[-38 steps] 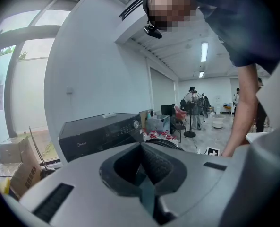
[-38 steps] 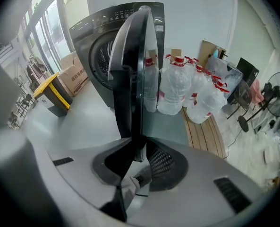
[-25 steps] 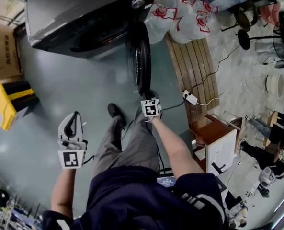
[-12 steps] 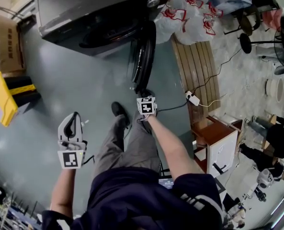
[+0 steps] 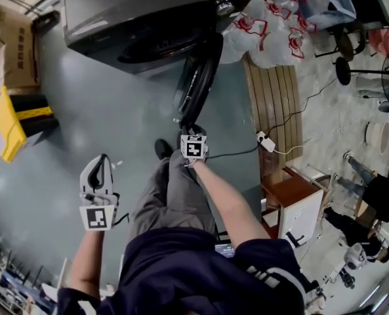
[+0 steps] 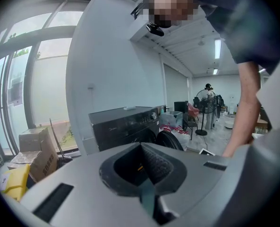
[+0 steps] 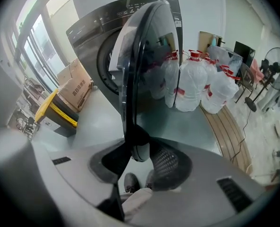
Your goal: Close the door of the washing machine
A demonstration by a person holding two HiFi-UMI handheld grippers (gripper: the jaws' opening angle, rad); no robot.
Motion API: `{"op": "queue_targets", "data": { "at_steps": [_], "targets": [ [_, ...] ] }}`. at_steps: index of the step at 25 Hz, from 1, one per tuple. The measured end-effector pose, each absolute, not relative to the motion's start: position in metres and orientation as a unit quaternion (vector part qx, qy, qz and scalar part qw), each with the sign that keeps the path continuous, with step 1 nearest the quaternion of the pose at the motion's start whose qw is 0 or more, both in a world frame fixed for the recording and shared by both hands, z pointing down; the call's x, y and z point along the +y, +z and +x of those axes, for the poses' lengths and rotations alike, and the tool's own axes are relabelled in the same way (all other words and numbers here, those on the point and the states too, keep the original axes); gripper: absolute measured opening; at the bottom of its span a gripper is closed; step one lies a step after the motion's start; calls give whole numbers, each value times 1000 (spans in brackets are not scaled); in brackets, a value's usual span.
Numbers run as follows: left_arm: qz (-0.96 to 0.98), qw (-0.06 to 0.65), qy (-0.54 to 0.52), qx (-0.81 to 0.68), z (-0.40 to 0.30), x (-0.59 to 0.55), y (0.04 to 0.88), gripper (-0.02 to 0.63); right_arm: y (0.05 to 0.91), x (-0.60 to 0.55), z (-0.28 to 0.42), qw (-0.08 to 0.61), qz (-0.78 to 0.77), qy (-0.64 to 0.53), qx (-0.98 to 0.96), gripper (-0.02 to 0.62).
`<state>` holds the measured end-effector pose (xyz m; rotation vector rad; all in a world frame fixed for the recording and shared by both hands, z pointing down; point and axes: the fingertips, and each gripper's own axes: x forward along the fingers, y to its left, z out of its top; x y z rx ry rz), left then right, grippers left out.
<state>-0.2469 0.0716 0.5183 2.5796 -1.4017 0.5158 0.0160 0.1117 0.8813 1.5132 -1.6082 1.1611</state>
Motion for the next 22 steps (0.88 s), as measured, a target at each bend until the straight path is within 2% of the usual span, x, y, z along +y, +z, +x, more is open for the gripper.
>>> {"op": "queue_targets", "data": {
  "at_steps": [13,22],
  "targets": [
    [824,83,184,-530,-244,62,509,23,885,88,-18,325,541,458,-626,163],
    [805,83,185,-557,-276,61,506,23,889,66,-53,316,541,475,-618,172]
  ]
}}
